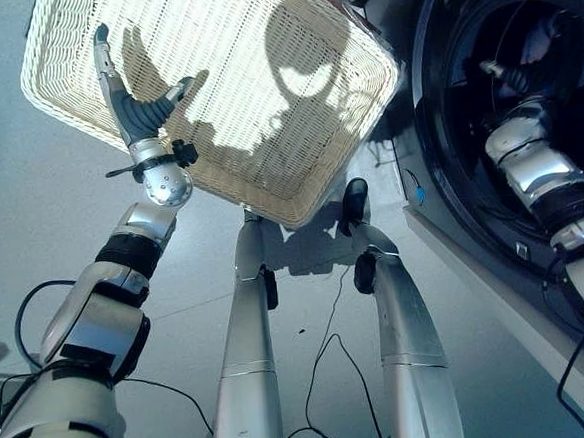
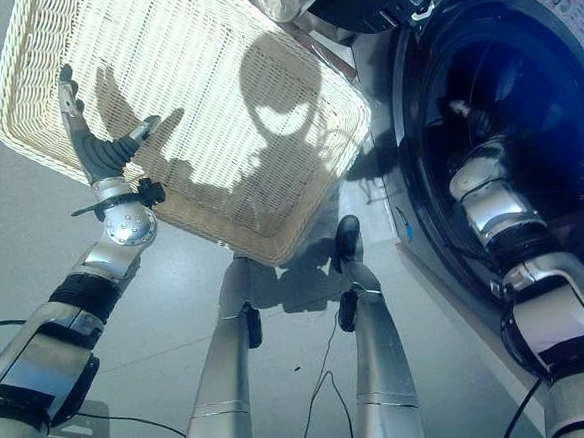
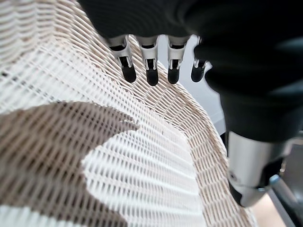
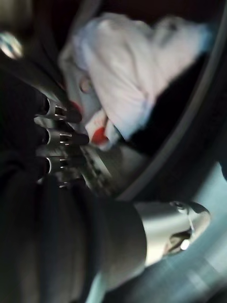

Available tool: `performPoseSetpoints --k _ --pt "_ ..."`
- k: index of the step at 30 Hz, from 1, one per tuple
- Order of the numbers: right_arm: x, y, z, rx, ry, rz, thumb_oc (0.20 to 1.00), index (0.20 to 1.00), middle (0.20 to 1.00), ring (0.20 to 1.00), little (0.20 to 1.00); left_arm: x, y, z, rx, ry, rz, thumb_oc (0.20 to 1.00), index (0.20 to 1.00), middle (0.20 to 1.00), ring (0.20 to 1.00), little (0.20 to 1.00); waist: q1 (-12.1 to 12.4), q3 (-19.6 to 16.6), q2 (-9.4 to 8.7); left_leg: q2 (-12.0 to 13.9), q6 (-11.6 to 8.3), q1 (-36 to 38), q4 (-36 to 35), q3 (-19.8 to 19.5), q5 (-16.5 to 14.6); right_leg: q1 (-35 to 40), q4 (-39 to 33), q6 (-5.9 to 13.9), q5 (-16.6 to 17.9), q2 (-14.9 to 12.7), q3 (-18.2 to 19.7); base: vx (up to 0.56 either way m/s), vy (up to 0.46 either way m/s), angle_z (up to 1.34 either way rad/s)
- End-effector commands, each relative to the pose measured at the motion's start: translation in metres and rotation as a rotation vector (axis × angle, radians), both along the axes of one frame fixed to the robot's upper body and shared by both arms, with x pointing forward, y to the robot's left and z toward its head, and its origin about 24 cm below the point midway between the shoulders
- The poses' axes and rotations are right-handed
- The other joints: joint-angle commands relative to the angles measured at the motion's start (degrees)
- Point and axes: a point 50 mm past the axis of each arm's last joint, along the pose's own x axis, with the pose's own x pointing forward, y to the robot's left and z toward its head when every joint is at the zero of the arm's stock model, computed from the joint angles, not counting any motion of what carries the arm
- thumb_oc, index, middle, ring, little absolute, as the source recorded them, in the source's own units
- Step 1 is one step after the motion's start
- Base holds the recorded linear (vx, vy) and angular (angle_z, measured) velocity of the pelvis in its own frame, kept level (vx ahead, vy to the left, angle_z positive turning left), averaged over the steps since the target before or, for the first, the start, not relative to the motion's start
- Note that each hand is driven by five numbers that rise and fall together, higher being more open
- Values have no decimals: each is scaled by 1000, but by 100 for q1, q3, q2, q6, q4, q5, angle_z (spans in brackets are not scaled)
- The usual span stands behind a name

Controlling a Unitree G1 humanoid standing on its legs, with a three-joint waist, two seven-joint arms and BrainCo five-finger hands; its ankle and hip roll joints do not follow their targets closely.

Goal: Put the clothes into the washing machine.

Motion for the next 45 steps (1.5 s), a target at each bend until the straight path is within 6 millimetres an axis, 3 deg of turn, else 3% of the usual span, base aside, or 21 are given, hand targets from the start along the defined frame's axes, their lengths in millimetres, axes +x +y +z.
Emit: performPoseSetpoints --k 1,6,12,16,22,25,30,33,37,41,43,45 --pt "-3 13 -9 -148 7 33 1000 1000 1000 1000 1000 -2 -2 6 -12 -60 32 1000 1000 1000 1000 1000 -152 -122 -88 -178 25 169 892 407 -1232 541 -1304 702 887 324 46 -44 54 -1" --pt "-6 52 -32 -283 21 192 1000 1000 1000 1000 1000 -1 -8 -5 -10 -42 32 1000 1000 1000 1000 1000 -209 -122 -46 -183 4 268 829 469 -1186 574 -1300 692 846 331 104 -40 55 -2" --pt "-9 70 -55 -308 81 285 1000 1000 1000 1000 1000 -1 -8 -20 -28 -5 27 1000 1000 1000 1000 1000 -233 -122 -20 -187 -5 442 786 521 -1160 704 -1304 664 802 348 147 -29 47 -5" --pt "-13 79 -79 -292 143 342 1000 1000 1000 1000 1000 -1 -9 -41 -38 64 27 1000 1000 1000 1000 1000 -248 -122 -23 -193 11 730 784 544 -1174 941 -1279 644 777 366 179 -20 26 -2" --pt "-23 86 -123 -309 284 415 1000 1000 1000 1000 1000 -7 5 -87 -57 232 33 1000 1000 1000 1000 1000 -227 -122 -50 -186 12 1490 629 548 -1201 1658 -1347 629 723 327 147 -20 7 -1" --pt "-33 85 -155 -307 389 458 1000 1000 1000 1000 1000 -16 13 -127 -73 377 13 1000 1000 1000 1000 1000 -172 -122 -29 -170 19 2153 429 481 -1220 2268 -1444 636 652 282 128 -13 -20 -6" --pt "-56 85 -208 -225 606 614 1000 1000 1000 1000 1000 -47 10 -199 -57 631 -54 1000 1000 1000 1000 1000 11 -122 25 -118 -15 3330 11 404 -1192 3448 -1763 706 607 121 10 14 -64 0" --pt "-79 74 -248 -82 767 674 1000 1000 1000 1000 1000 -79 10 -250 -38 827 -82 1000 1000 1000 1000 1000 150 -122 56 -132 -26 4321 -314 339 -1223 4526 -2113 769 574 -16 -52 73 -82 11" --pt "-119 60 -302 161 1009 698 1000 1000 1000 1000 1000 -122 23 -300 -18 1091 -107 1000 1000 1000 1000 1000 207 -668 45 -64 -93 5157 -763 387 -1202 5529 -2621 816 575 -116 -125 183 -51 10" --pt "-151 47 -343 409 1216 643 1000 1000 1000 1000 1000 -151 29 -327 -14 1258 -128 1000 1000 1000 1000 1000 195 -1105 58 -1 -116 5585 -932 402 -1196 6024 -2797 817 560 -126 -178 159 -47 12" --pt "-183 36 -374 562 1401 557 1000 1000 1000 1000 1000 -175 33 -346 -56 1380 -153 1000 1000 1000 1000 1000 228 -1481 87 35 -126 5867 -992 420 -1214 6398 -2927 807 542 -145 -250 244 -40 8" --pt "-205 29 -390 697 1482 479 1000 1000 1000 1000 1000 -187 34 -356 -82 1447 -176 1000 1000 1000 1000 1000 262 -1700 109 59 -129 6033 -1011 433 -1243 6610 -3002 792 522 -157 -293 214 -13 10"
